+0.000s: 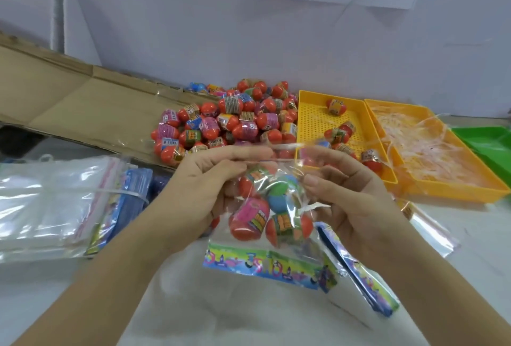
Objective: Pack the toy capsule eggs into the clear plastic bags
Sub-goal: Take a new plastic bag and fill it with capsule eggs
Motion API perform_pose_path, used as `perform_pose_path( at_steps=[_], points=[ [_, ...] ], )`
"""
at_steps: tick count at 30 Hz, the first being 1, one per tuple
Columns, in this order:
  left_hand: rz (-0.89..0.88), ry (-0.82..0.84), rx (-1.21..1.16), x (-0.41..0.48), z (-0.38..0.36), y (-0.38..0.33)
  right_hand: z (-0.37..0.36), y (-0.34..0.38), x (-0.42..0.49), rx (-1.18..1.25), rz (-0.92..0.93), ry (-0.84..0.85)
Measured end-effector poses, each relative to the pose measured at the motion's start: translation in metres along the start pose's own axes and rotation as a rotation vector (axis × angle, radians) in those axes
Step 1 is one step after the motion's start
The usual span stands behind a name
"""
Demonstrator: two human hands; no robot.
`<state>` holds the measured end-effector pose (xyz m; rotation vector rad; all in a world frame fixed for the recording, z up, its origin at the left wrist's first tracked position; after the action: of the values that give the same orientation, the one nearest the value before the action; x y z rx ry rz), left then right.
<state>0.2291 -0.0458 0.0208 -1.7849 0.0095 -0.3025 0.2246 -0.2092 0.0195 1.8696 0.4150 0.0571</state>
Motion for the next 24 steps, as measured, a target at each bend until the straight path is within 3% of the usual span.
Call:
perform_pose_path(
  at_steps=[5, 18, 24],
  points=[
    [-0.034, 0.008, -0.039, -0.002, -0.002, -0.004, -0.005, 0.003, -0.002, -0.029, 0.037, 0.052],
    [-0.067, 0.355, -0.267, -0.012, -0.017, -0.021, -0.018, 0.011, -0.01, 0.001, -0.029, 0.233],
    [-0.063, 0.247, -0.13, -0.011, -0.013, -0.019, -0.019, 0.01, -0.01, 0.042, -0.041, 0.265]
  ],
)
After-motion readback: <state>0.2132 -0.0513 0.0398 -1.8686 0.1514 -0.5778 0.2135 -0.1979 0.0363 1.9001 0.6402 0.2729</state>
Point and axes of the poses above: each hand's wrist, its own x-axis towards the middle knuckle, its own z-axis out of the back of the hand, y = z × x, the point moved 8 cm from there along x, towards the middle knuckle, and after that the axes turned 11 degrees about -z, right-handed, at the moved point
